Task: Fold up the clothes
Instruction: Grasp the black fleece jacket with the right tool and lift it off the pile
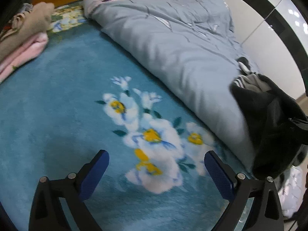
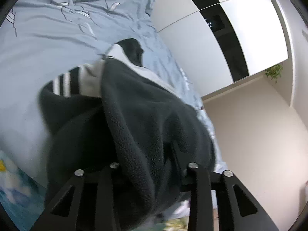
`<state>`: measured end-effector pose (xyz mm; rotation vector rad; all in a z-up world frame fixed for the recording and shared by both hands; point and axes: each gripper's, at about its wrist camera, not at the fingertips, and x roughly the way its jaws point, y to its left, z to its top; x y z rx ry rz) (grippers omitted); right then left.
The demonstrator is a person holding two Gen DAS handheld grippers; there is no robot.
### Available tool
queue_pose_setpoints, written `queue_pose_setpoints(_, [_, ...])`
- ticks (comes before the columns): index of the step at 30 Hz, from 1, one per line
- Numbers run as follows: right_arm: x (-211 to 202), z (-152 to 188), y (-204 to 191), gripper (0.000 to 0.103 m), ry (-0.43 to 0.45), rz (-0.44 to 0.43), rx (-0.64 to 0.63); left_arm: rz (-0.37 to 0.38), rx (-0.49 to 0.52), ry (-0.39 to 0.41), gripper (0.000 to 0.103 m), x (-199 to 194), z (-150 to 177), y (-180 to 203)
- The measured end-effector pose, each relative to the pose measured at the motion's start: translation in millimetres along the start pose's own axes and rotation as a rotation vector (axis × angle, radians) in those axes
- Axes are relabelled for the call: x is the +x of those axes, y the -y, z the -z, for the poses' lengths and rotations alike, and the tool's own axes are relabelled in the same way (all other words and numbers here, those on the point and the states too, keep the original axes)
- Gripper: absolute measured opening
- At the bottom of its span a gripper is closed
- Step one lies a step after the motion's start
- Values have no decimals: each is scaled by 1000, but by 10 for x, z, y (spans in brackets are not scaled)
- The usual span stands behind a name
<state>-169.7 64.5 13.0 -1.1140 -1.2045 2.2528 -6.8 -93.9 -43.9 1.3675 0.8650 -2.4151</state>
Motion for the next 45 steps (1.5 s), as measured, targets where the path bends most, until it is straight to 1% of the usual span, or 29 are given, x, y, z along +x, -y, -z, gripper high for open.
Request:
queue_pose_setpoints(3, [-78,25,199,17,38,76,-29,37,8,-12,100,0,2,22])
queue_pose_setpoints(6, [-169,79,450,13,82,162,-47,64,-14,-26,100,23,-8,9])
queue_pose_setpoints(8, [-74,143,554,11,64,223,-96,74,-17,-25,100,18,-9,3])
queue_pose_setpoints(9, [-14,177,595,11,50,236,-116,77,-11,-19,100,3,-8,9])
queue_pose_setpoints(10, [34,213,685,11,34,252,-126,80,-5,-14,100,-12,-7,16])
queue_pose_setpoints(12, [34,219,847,10,31,287,-124,86,8,-3,100,-42,-6,28])
queue_pose_setpoints(15, [-58,163,1171,10,62,352,-116,104,33,27,100,-145,15,45])
queue_pose_setpoints(18, [-314,64,1565,10,120,415,-83,157,21,59,100,-360,67,-9])
queue_pose_setpoints(19, [-379,34,1656,10,134,424,-70,176,15,70,100,-436,86,-29])
queue_pose_setpoints(21, [-612,3,1937,9,167,443,-21,214,4,92,100,-586,124,-69])
queue_pose_setpoints(24, [-899,57,2320,10,207,468,44,271,-12,124,100,-812,180,-130])
queue_pose_setpoints(26, [-1097,156,2537,10,234,485,70,292,12,133,100,-1013,250,-121])
queue_pose_setpoints(28, [-1324,275,2742,10,264,508,88,330,30,134,100,-1215,313,-95])
queue_pose_setpoints(30, [-1569,460,2930,10,299,521,113,370,34,156,100,-1476,342,-89])
queue_pose_setpoints(32, [-1805,634,3083,10,331,530,134,415,40,199,100,-1783,339,-79])
queue_pose_setpoints(36, [-2551,1138,3449,10,451,551,213,503,96,295,100,-2469,336,16])
queue_pose_setpoints(37, [-2632,1216,3491,10,475,558,223,533,116,314,100,-2638,360,44])
queue_pose_setpoints(38, [-2834,1368,3565,10,508,575,232,567,139,333,100,-2815,394,74])
queue_pose_setpoints(41, [-3563,1781,3791,10,624,577,275,665,224,395,101,-3345,531,157])
queue_pose_setpoints(43, [-3856,1938,3836,10,667,560,275,722,288,431,101,-3638,639,206])
queue_pose_setpoints(45, [-4145,2092,3878,10,709,542,274,769,331,450,101,-3880,735,201])
